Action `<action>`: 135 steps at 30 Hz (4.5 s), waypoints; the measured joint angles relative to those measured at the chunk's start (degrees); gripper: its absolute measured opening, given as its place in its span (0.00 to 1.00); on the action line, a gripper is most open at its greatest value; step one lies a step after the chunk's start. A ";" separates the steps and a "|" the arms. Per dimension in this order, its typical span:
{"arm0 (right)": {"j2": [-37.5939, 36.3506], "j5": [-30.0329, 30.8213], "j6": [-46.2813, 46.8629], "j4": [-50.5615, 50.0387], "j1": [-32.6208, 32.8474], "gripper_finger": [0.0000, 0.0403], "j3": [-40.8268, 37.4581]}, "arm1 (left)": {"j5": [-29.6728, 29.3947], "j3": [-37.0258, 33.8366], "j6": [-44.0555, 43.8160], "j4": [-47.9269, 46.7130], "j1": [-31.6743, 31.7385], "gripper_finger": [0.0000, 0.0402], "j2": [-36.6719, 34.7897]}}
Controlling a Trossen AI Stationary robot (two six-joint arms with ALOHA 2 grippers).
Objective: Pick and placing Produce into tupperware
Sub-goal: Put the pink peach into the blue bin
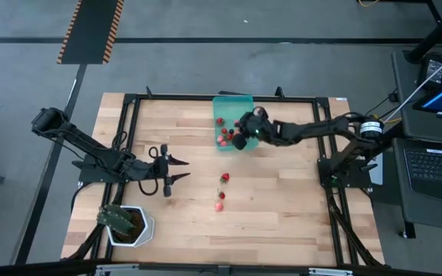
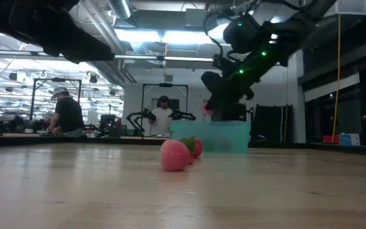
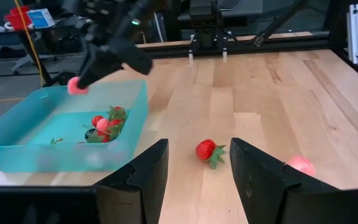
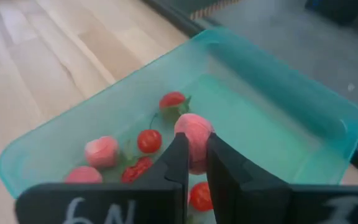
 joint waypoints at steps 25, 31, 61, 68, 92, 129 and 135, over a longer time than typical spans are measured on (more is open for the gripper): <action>0.00 -15.18 1.46 -19.27 -7.98 0.09 7.45 | 0.37 0.00 -0.02 0.02 0.00 0.41 0.00; 0.00 -15.18 1.35 -19.27 -8.00 0.12 7.45 | 0.37 0.00 -0.04 0.02 0.00 0.41 0.00; 0.00 -15.04 -0.32 -18.28 -7.91 0.33 7.41 | 0.37 0.01 -0.20 0.02 0.00 0.41 0.00; 0.00 -15.07 1.06 -18.30 -7.91 0.34 7.41 | 0.37 0.00 -0.20 0.04 -0.03 0.41 0.00; -27.86 -11.92 1.37 -26.70 13.57 0.34 -0.95 | 0.39 0.02 -1.29 1.86 -0.19 0.41 0.02; -46.10 -6.54 -4.54 11.07 33.88 0.34 -31.47 | 5.92 7.10 -4.35 -0.20 -0.11 0.41 7.03; -46.07 -6.56 -2.89 8.47 33.88 0.34 -31.47 | 6.78 16.08 -4.34 -8.75 -0.11 0.41 17.53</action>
